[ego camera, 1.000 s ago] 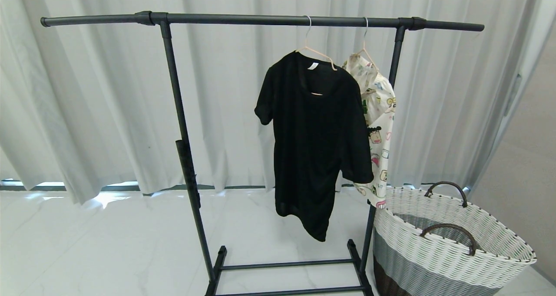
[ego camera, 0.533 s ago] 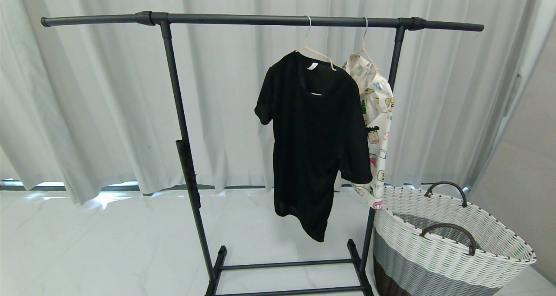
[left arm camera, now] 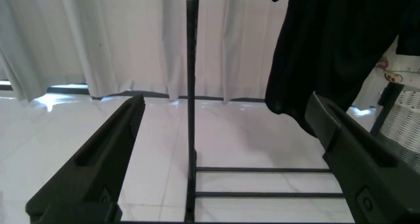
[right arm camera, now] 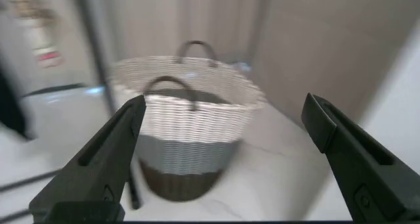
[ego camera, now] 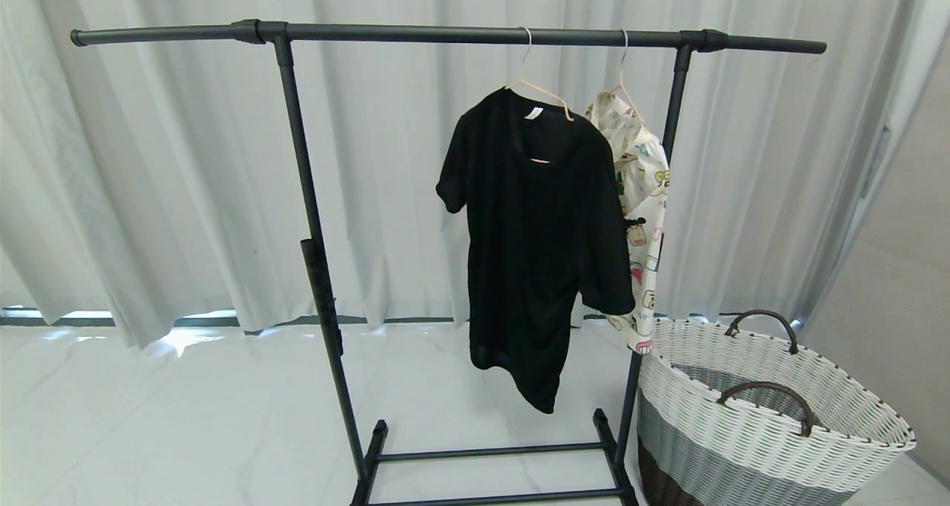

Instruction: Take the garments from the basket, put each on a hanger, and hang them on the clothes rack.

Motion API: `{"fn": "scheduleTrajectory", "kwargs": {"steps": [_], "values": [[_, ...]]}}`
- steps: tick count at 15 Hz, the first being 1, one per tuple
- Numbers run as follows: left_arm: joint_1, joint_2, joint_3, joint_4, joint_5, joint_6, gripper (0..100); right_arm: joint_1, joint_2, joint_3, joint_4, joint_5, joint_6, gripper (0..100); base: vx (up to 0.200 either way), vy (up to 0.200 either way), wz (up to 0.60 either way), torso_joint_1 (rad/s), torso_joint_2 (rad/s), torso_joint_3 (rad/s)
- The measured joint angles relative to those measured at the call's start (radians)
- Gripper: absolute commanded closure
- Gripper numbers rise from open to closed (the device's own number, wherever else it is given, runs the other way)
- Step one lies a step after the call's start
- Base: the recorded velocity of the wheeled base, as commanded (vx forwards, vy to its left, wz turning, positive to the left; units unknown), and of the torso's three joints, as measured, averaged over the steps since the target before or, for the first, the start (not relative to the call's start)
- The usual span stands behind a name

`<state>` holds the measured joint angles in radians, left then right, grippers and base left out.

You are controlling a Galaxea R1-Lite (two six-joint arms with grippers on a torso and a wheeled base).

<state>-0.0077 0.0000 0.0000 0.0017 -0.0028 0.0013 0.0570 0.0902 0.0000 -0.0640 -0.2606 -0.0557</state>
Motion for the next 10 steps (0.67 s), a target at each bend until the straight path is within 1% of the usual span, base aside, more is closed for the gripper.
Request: {"fn": "scheduleTrajectory", "kwargs": {"steps": [2,4,5,7,8,9,10], "values": [[0.000,0.000,0.000,0.000,0.000,0.000,0,0.014,-0.001,0.000,-0.017,0.055,-0.080,0,0.000,0.000,0.00,0.000,0.00,0.000],[0.000,0.000,0.000,0.000,0.000,0.000,0,0.016,-0.002,0.000,-0.019,0.065,-0.071,0,0.000,0.000,0.00,0.000,0.00,0.000],[0.000,0.000,0.000,0.000,0.000,0.000,0,0.017,-0.002,0.000,-0.018,0.100,-0.067,0,0.000,0.000,0.00,0.000,0.00,0.000],[0.000,0.000,0.000,0.000,0.000,0.000,0,0.018,-0.002,0.000,-0.018,0.235,-0.079,0,0.000,0.000,0.00,0.000,0.00,0.000],[0.000,0.000,0.000,0.000,0.000,0.000,0,0.018,-0.002,0.000,-0.014,0.307,-0.051,0,0.000,0.000,0.00,0.000,0.00,0.000],[0.000,0.000,0.000,0.000,0.000,0.000,0,0.018,-0.003,0.000,0.004,0.346,0.019,0,0.000,0.000,0.00,0.000,0.00,0.000],[0.000,0.000,0.000,0.000,0.000,0.000,0,0.014,-0.005,-0.002,0.041,0.360,0.075,0,0.000,0.000,0.00,0.000,0.00,0.000]]}}
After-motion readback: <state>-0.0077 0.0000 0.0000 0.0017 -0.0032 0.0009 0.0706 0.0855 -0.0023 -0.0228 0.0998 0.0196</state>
